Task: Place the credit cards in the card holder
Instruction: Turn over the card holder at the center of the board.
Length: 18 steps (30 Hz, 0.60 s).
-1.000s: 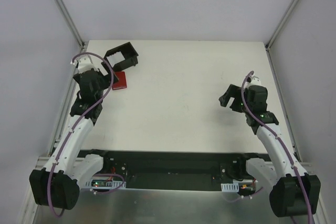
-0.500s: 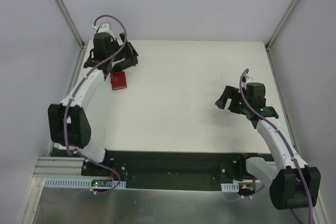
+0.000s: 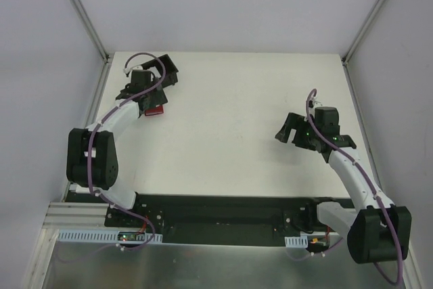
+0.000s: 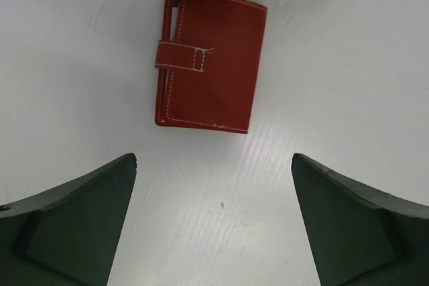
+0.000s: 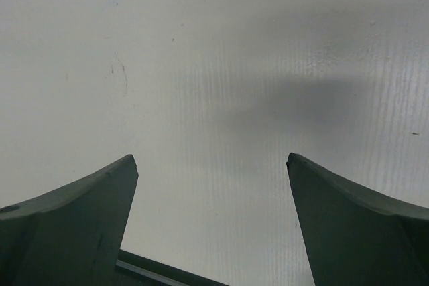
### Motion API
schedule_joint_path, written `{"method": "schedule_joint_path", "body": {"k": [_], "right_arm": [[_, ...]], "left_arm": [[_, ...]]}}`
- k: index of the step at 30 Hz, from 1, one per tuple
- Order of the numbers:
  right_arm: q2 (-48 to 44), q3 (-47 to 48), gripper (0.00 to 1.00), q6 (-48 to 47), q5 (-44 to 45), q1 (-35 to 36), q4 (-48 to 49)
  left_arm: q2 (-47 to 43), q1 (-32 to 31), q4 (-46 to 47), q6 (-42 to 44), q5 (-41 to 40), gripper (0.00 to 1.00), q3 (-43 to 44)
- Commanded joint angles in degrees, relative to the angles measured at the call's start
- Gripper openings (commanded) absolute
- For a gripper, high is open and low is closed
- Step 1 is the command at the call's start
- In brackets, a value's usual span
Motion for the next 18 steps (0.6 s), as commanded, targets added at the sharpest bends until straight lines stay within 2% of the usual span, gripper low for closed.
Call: {"method": "schedule_joint_path", "body": {"k": [1,8,14,18], "right_arm": [[2.4,2.8,0.96,0.8,-3.4,0.2,0.4],[1.6,2.2,0.96,1.5,-3.2,0.2,0.0],[2.1,1.3,0.96,2.3,-2.9,0.3,0.6],[2.9,1.6,0.96,2.2,-3.2,0.2,0.5]], "left_arm": [[2.6,0.4,-1.4,-1.1,-5.5,0.99,0.1],[12.6,2.4,-5.5,2.0,-3.6,0.99,10.5],[15.6,5.9,-5.5,0.3,3.0,0.99,10.0],[15.2,7.6,-4.9,-0.4,6.3,0.93,8.6]]}}
